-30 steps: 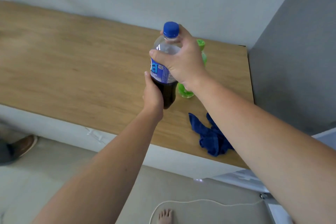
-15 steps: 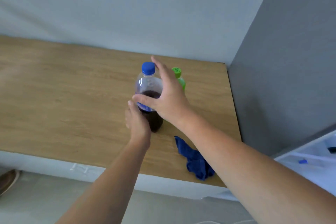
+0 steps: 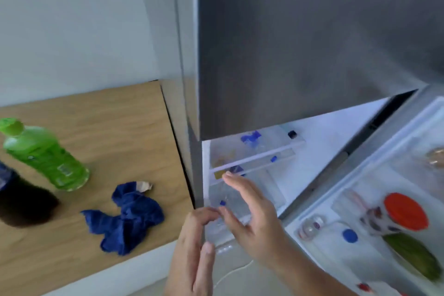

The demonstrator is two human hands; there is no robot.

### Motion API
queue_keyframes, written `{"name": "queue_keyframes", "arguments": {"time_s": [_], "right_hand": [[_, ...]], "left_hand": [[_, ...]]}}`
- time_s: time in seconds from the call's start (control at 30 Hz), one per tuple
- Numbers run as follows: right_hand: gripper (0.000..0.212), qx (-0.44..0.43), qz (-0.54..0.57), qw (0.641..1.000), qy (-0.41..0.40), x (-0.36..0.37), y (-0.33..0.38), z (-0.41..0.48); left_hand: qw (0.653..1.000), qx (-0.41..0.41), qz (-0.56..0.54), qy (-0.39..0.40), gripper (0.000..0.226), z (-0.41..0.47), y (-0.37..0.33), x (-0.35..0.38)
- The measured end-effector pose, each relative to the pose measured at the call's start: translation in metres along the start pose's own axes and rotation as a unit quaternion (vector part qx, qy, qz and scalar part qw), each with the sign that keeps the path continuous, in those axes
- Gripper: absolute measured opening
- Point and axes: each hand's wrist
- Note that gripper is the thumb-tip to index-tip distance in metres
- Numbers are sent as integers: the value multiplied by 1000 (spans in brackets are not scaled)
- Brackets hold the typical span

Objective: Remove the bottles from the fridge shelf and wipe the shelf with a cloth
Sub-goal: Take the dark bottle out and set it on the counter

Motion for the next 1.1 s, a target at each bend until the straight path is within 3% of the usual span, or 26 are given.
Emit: {"name": "queue_keyframes", "arguments": {"time_s": [0.13,0.3,0.5,0.67,0.87,1.1], "right_hand": [[49,46,-64,996,-39,-69,-73,-33],[51,112,-108,985,-75,-120,-174,-44],[57,168,-133,968,-129,-123,-304,-23],[63,196,-162,962,-100,-110,-392,17],[58,164,-169,970,-66,-97,-441,50],[49,173,-160,966,-107,-98,-429,41]], "left_hand": [[995,-42,33,90,50,34,11,91],[989,-83,44,111,53,120,35,192],[988,-91,72,99,48,237,79,284],[987,-81,106,92,51,299,121,324],[976,-56,176,111,53,349,154,342],[978,-56,195,55,49,380,170,353]]}}
Point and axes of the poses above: each hand's wrist, its own z-axis towards the middle knuckle, its own x-axis out of the palm, y = z × x, and after that the axes turned 13 degrees about -x, right-handed
